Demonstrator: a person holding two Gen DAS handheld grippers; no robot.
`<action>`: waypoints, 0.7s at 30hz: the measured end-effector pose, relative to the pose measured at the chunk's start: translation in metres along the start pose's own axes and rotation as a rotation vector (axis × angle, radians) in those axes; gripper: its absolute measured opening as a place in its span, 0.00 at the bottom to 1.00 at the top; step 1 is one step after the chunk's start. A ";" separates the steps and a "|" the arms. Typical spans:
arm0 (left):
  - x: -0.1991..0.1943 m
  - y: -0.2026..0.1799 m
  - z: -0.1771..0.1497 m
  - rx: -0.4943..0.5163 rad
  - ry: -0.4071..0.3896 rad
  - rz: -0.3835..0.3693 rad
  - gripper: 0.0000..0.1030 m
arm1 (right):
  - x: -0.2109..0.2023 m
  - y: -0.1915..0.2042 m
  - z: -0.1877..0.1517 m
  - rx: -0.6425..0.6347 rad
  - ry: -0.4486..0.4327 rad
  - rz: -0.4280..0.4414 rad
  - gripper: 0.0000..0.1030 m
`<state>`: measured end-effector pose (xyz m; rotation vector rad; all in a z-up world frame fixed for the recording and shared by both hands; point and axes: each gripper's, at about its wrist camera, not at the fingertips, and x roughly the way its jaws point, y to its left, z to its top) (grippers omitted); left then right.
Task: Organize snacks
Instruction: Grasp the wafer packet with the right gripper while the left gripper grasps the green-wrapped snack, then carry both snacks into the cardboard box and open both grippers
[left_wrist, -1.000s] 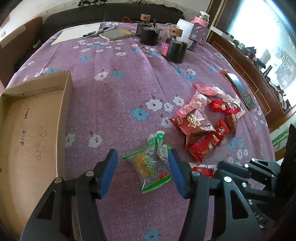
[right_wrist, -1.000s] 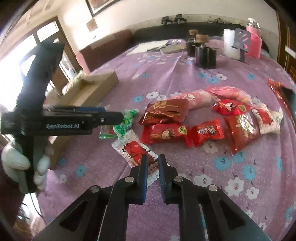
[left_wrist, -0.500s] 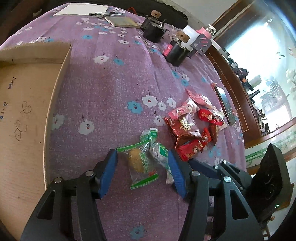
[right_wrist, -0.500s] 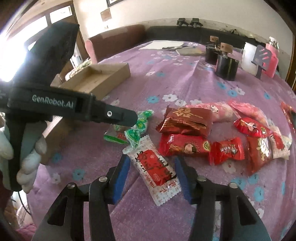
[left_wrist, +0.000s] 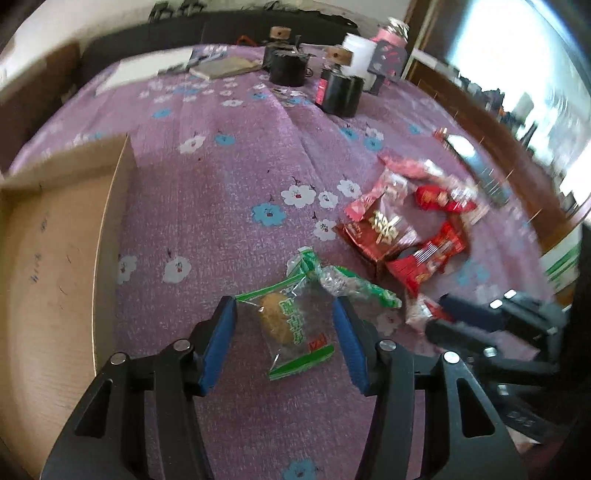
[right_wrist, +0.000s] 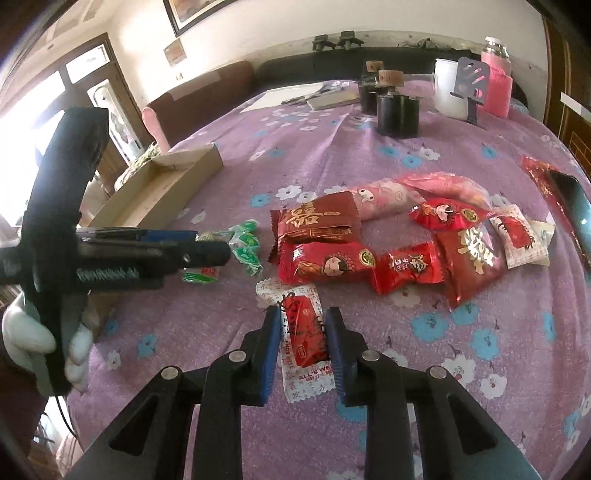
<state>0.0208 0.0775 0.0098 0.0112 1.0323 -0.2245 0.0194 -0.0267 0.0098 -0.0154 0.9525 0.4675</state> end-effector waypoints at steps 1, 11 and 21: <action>0.002 -0.007 -0.001 0.035 -0.011 0.036 0.51 | 0.000 0.000 0.000 0.003 -0.006 0.001 0.27; -0.035 -0.006 -0.016 0.040 -0.079 -0.048 0.27 | -0.013 0.005 -0.009 0.027 -0.003 -0.020 0.19; -0.109 0.058 -0.018 -0.141 -0.168 -0.185 0.27 | -0.051 0.042 0.013 0.010 -0.061 0.039 0.19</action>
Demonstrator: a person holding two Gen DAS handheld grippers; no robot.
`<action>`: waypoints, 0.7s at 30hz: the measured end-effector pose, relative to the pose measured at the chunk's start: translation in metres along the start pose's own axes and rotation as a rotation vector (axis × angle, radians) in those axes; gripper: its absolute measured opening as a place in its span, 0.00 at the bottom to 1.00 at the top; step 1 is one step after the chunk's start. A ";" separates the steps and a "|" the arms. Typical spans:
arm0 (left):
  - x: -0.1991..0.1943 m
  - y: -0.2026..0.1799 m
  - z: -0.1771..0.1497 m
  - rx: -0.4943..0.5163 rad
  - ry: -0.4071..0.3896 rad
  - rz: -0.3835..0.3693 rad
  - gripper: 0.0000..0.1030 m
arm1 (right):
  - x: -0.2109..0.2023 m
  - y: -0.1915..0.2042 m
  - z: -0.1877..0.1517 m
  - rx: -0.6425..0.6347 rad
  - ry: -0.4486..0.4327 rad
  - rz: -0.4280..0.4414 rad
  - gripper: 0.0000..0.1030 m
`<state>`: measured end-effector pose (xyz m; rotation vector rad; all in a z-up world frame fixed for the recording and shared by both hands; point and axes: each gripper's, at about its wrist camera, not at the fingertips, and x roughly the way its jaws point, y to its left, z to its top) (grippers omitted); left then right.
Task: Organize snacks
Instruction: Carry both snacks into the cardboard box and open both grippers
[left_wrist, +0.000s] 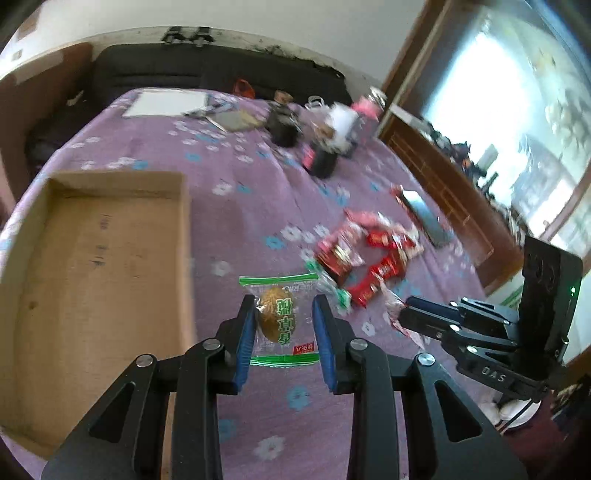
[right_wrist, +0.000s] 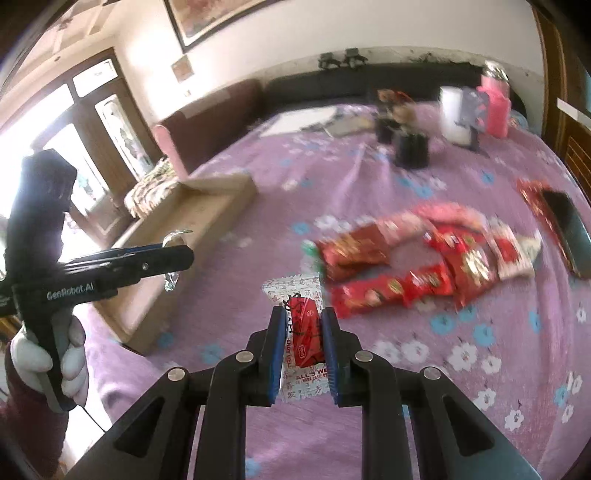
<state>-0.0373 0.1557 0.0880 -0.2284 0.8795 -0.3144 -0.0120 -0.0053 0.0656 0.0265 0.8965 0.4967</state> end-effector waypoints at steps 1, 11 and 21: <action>-0.007 0.009 0.006 -0.016 -0.011 0.014 0.27 | -0.002 0.008 0.006 -0.008 -0.002 0.016 0.19; -0.025 0.099 0.084 -0.126 -0.047 0.161 0.27 | 0.028 0.075 0.114 0.032 -0.006 0.197 0.19; 0.050 0.164 0.083 -0.255 0.027 0.149 0.27 | 0.176 0.104 0.152 0.156 0.152 0.189 0.19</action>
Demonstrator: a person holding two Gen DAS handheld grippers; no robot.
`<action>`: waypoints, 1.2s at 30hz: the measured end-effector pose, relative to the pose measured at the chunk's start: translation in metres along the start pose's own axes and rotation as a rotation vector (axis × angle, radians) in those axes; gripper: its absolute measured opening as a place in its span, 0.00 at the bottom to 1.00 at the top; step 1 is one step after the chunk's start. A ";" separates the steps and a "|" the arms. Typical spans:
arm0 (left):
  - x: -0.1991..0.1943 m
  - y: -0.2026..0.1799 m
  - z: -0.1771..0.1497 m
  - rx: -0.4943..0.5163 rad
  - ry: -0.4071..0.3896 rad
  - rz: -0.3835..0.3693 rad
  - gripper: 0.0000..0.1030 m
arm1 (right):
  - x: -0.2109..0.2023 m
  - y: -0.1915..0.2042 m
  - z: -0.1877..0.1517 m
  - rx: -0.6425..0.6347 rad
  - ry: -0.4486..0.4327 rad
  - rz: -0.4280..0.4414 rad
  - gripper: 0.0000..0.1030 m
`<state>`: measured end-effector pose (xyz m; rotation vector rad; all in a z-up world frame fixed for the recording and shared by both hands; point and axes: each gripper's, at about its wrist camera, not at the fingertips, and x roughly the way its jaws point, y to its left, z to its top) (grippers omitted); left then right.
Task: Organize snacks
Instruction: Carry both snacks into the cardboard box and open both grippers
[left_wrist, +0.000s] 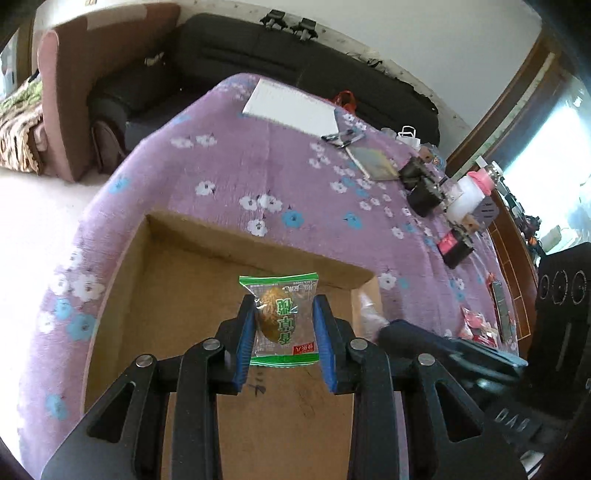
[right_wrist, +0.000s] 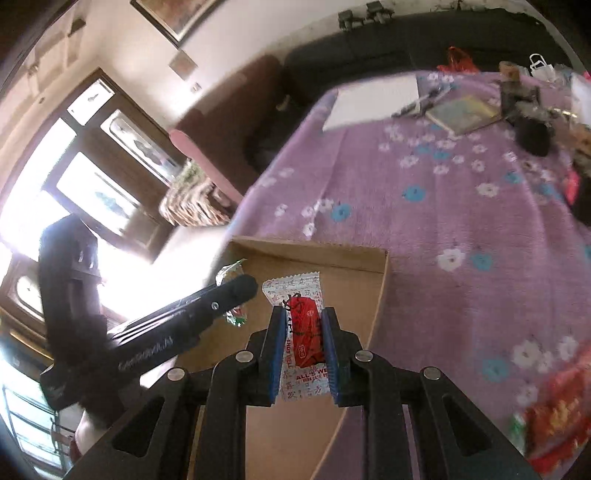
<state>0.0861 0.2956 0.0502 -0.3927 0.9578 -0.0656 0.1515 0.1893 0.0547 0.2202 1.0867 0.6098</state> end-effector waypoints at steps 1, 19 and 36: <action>0.004 0.002 0.000 -0.009 0.006 -0.002 0.27 | 0.008 0.001 0.000 -0.005 0.008 -0.007 0.19; -0.006 0.027 -0.008 -0.170 -0.013 -0.046 0.44 | 0.012 0.006 -0.009 -0.118 -0.088 -0.122 0.30; -0.115 -0.071 -0.108 -0.100 -0.123 -0.210 0.54 | -0.133 -0.084 -0.096 -0.022 -0.249 -0.195 0.36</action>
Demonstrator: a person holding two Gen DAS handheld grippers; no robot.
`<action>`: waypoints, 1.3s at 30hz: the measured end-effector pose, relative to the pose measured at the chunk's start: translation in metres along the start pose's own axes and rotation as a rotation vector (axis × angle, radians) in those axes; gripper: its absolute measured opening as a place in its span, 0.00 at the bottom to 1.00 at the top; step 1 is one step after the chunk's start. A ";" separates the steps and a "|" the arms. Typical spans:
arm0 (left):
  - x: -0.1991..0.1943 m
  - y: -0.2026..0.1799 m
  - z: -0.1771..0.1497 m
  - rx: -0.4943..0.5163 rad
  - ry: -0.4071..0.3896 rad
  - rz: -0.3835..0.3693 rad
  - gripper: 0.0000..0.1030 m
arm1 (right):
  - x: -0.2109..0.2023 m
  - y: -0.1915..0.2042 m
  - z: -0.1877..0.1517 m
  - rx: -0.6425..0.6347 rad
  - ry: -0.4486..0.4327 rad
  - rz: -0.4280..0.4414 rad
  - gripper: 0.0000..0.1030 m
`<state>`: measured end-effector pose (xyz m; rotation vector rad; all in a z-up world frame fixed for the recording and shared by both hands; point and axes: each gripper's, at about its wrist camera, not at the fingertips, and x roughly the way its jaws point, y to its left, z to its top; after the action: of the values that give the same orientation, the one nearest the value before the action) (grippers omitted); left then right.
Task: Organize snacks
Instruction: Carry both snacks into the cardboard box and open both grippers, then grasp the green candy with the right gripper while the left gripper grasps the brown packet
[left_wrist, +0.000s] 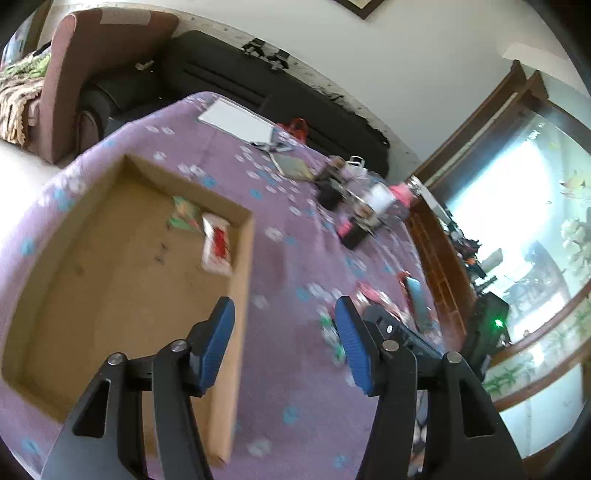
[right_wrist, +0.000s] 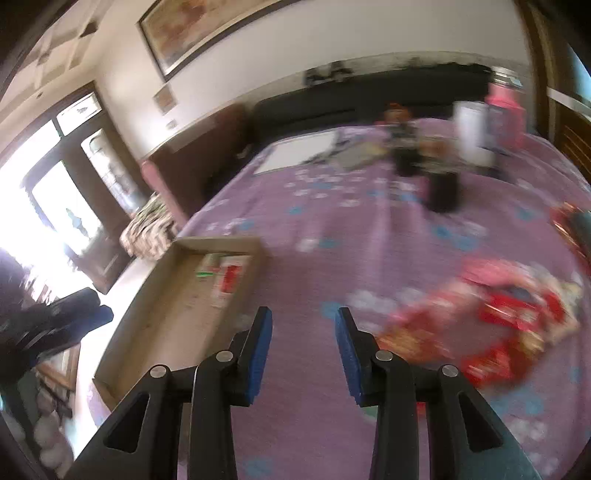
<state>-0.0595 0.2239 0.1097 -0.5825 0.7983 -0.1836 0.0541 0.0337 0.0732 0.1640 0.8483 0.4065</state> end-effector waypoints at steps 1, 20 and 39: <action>-0.002 -0.003 -0.008 -0.006 -0.002 -0.005 0.55 | -0.008 -0.012 -0.003 0.020 -0.008 -0.012 0.36; -0.005 -0.034 -0.069 0.096 -0.049 0.064 0.65 | 0.007 -0.072 -0.022 0.101 0.062 -0.045 0.48; 0.014 -0.016 -0.077 0.081 0.013 0.050 0.65 | 0.049 -0.009 -0.047 -0.101 0.281 0.165 0.47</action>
<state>-0.1041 0.1732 0.0677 -0.4845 0.8131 -0.1729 0.0500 0.0443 0.0058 0.0840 1.0913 0.6366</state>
